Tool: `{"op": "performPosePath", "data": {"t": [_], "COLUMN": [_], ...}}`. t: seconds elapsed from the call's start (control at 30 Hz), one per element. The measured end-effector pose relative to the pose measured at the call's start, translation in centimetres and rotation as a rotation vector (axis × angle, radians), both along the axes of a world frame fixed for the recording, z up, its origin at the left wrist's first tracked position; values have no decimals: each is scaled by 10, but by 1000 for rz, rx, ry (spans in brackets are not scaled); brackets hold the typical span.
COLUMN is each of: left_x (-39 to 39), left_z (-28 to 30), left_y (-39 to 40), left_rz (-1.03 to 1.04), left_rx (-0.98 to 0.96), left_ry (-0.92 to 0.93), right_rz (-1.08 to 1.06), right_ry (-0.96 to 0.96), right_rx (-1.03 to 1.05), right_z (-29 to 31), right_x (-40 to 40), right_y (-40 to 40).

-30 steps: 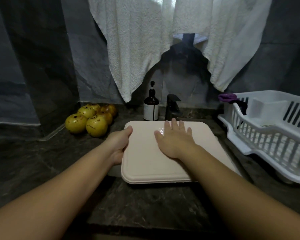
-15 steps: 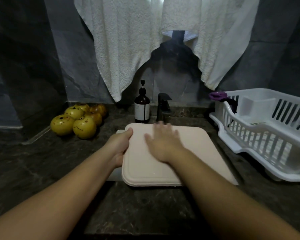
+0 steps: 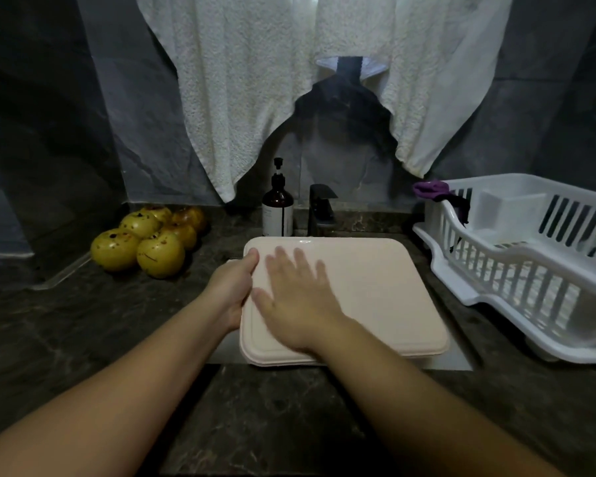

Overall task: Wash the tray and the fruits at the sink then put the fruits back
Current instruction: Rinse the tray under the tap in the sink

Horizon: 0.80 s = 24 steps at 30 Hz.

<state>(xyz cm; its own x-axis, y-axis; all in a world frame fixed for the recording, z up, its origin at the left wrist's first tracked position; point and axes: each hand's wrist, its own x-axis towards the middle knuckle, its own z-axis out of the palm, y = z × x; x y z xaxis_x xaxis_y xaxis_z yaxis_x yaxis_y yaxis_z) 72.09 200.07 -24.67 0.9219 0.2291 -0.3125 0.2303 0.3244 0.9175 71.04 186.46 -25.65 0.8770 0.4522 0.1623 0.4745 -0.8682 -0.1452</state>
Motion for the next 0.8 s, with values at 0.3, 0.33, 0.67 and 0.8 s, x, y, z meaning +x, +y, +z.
{"op": "performPosePath", "data": {"t": [0.3, 0.33, 0.67, 0.8], "left_x": [2, 2, 2, 0], "left_z": [5, 6, 6, 9], "left_y": [19, 12, 25, -1], "left_rz": [26, 20, 23, -18], "left_rx": [-21, -15, -31, -19], "left_ry": [-12, -16, -32, -51], "right_rz": [-331, -233, -435, -50], "right_ry": [52, 30, 83, -33], "right_rx": [80, 90, 72, 73], "right_z": [6, 2, 2, -10], "right_x": [17, 10, 12, -12], "right_y": [-50, -31, -91, -15]}}
